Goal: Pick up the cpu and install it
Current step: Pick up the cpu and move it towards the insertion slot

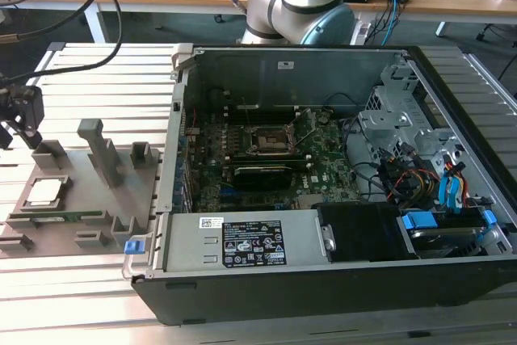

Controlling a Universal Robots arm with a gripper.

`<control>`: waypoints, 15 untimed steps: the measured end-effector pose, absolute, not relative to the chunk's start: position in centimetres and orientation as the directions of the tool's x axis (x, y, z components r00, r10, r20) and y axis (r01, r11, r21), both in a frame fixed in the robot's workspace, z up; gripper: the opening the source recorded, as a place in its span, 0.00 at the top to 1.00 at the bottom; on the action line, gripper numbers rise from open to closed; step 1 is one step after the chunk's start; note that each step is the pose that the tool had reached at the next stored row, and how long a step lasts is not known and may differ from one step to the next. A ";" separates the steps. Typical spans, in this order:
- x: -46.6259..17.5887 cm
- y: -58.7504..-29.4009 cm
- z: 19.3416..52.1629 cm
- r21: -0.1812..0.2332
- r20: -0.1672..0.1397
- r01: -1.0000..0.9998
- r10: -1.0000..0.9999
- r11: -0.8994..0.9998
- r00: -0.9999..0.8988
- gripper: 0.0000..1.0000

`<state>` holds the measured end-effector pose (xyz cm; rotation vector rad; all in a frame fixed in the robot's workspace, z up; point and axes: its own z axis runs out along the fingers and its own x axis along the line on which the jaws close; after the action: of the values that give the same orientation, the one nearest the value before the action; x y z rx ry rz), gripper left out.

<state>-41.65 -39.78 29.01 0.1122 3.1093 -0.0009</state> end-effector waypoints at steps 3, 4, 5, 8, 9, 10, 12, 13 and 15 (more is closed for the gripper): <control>-41.7 -39.8 28.7 0.001 -0.030 0.072 0.072 0.997 -0.997 0.52; -41.7 -39.8 28.7 0.001 -0.030 0.072 0.072 0.997 -0.997 0.52; -41.7 -39.8 28.6 0.001 -0.030 0.072 0.072 0.997 -0.997 0.52; -41.7 -39.8 28.3 0.001 -0.030 0.072 0.072 0.997 -0.997 0.52; -41.7 -39.8 28.3 0.001 -0.030 0.072 0.072 0.997 -0.997 0.52; -41.7 -39.8 28.2 0.000 -0.030 0.071 0.071 0.997 -0.997 0.52; -41.7 -39.8 27.9 0.001 -0.030 0.071 0.071 0.997 -0.997 0.52; -41.7 -39.8 27.9 0.000 -0.030 0.071 0.071 0.997 -0.997 0.52; -41.7 -39.8 27.7 0.000 -0.030 0.071 0.071 0.997 -0.997 0.52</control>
<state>-41.65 -39.78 27.72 0.1105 3.1093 -0.0009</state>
